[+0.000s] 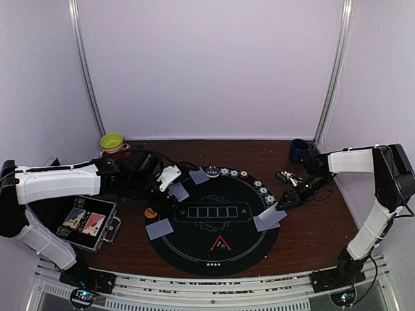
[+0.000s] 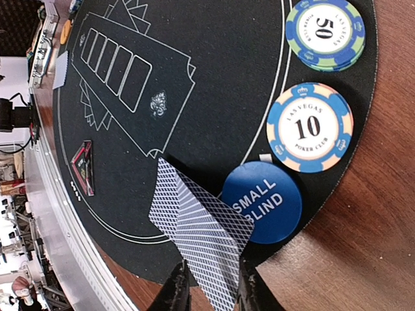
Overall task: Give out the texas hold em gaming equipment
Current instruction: Distribute the poker card in the small blind area, then adjust the poker card in the small blind area.
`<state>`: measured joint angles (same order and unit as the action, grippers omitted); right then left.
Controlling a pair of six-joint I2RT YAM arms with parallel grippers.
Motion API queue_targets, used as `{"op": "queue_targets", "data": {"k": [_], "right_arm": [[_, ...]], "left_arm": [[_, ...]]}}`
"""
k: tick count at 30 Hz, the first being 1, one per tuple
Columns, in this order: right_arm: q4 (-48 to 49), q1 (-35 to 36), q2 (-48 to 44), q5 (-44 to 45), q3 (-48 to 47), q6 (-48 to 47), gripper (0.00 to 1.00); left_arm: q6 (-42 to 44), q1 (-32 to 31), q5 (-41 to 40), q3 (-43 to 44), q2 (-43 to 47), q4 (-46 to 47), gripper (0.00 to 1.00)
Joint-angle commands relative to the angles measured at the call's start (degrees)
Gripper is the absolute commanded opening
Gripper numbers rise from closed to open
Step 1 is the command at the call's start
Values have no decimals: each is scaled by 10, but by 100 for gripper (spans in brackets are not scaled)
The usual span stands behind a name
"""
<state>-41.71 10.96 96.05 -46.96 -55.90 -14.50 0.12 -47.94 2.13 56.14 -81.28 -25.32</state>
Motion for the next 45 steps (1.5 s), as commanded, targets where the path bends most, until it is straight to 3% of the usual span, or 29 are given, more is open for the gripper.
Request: {"op": "queue_targets", "data": {"k": [1,23,34,45], "right_arm": [[-26,10,2,40,-15,-22,27],[-14,51,12,116,-4,-12,38],[-20,103,-10,144,-62,-29,57],[15,148,42,141,-104,-6,63]], "left_arm": [[6,0,-4,7,10,22,64],[8,0,2,6,14,22,64],[8,0,3,6,14,21,64],[7,0,4,6,18,22,64]]}}
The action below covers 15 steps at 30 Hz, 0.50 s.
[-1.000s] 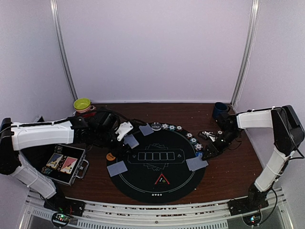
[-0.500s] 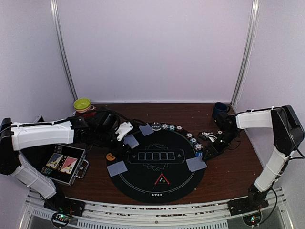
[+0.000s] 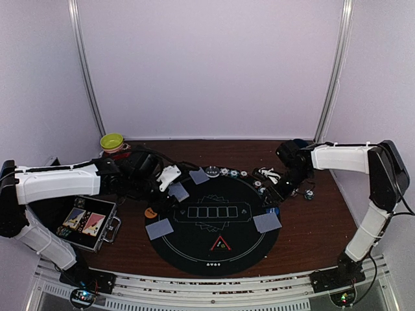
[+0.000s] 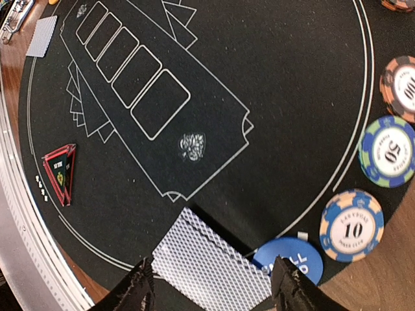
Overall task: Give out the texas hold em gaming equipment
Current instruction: Adjust the poker card in the small blind area.
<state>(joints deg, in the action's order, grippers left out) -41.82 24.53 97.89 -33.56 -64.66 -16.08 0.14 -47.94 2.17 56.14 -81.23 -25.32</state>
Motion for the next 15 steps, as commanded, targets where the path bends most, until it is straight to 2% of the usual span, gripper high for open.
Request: {"op": "queue_targets", "data": {"k": [1,15], "right_arm": [[17,16,28,6,-18,11,63],[16,48,46,36,-10,11,65]], "left_arm": [[7,0,4,6,19,22,64],[7,0,7,6,22,22,64]]}}
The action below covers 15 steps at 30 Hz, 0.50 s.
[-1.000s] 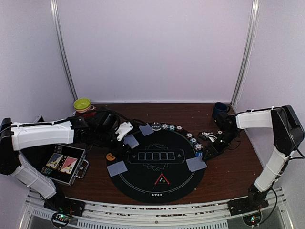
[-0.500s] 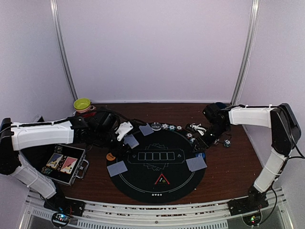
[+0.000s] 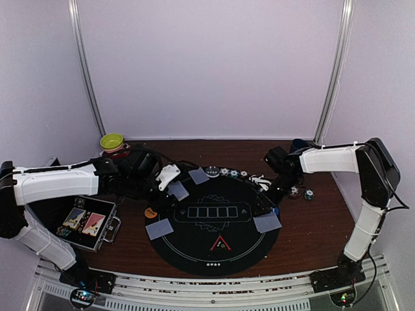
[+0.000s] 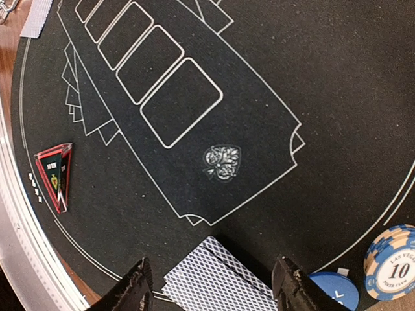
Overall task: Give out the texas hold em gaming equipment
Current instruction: Adjust the poker card in the small blind area.
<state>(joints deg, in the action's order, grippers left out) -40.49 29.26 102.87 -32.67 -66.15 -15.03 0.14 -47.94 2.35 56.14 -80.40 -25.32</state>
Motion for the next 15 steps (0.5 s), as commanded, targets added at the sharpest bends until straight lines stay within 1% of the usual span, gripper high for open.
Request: {"op": "queue_targets", "data": {"k": [1,15], "right_arm": [[4,1,-5,32,8,0,65],[-11,3,5,34,23,-15,65]], "left_arm": [[7,0,6,6,13,22,64],[6,0,6,6,9,22,64]]}}
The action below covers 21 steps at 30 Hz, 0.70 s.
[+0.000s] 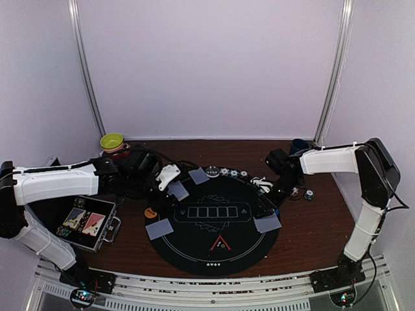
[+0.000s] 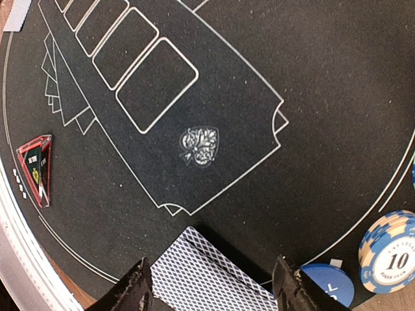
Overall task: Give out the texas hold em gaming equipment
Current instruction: Adjust the poker card in the small blind area.
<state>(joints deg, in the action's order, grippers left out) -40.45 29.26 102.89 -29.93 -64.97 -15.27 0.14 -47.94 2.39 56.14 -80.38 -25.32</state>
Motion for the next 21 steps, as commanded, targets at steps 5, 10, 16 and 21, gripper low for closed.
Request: {"op": "queue_targets", "data": {"k": [5,10,16,21], "right_arm": [[-14,4,-3,12,24,-19,65],[-21,5,-5,10,27,-23,65],[-30,11,-19,9,31,-22,65],[-40,18,-26,11,38,-25,65]], "left_arm": [[6,0,7,7,5,22,64],[6,0,8,6,4,22,64],[6,0,8,7,4,22,64],[6,0,9,8,4,21,64]]}}
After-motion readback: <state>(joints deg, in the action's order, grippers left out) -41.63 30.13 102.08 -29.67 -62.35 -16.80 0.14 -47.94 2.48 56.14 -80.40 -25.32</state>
